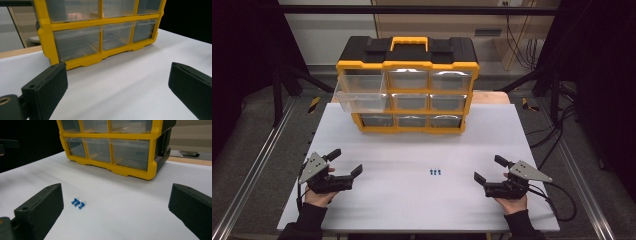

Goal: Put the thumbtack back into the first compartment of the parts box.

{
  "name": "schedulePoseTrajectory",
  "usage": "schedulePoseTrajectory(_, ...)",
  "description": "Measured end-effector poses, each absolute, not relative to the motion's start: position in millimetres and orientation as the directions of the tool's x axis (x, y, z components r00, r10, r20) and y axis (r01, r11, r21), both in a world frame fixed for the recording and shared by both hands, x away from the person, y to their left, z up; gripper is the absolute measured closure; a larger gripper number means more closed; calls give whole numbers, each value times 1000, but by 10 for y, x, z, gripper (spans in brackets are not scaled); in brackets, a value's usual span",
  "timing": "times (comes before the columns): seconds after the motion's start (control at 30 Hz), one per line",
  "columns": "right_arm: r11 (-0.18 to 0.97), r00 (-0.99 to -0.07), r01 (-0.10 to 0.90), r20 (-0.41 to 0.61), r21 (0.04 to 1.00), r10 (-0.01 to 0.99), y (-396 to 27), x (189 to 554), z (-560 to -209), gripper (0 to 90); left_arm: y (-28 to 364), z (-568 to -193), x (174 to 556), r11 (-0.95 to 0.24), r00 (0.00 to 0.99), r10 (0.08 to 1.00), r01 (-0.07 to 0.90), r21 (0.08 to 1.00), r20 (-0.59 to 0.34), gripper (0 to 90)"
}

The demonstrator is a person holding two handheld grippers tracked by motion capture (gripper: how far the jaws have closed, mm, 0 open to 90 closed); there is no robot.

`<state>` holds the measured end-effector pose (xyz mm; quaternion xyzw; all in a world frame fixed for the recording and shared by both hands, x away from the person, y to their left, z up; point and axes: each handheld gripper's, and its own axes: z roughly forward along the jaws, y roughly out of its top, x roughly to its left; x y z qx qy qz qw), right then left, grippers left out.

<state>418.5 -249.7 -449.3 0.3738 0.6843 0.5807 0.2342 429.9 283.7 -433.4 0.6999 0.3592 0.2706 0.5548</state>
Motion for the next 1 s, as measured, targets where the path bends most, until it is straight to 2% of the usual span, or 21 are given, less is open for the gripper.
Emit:
schedulePoseTrajectory(0.4, 39, -609, 237, 118, 971, 784, -2503, 4185, -4501, 7, 2734, -4305, 4302, -137, 611, 791, 213, 967, -23, 22)
schedulePoseTrajectory(1.0, 50, -607, 244, 112, 969, 787, -2495, 4195, -4510, 7, 2232, -4226, 4408, -173, 665, 746, 249, 953, -38, 25)
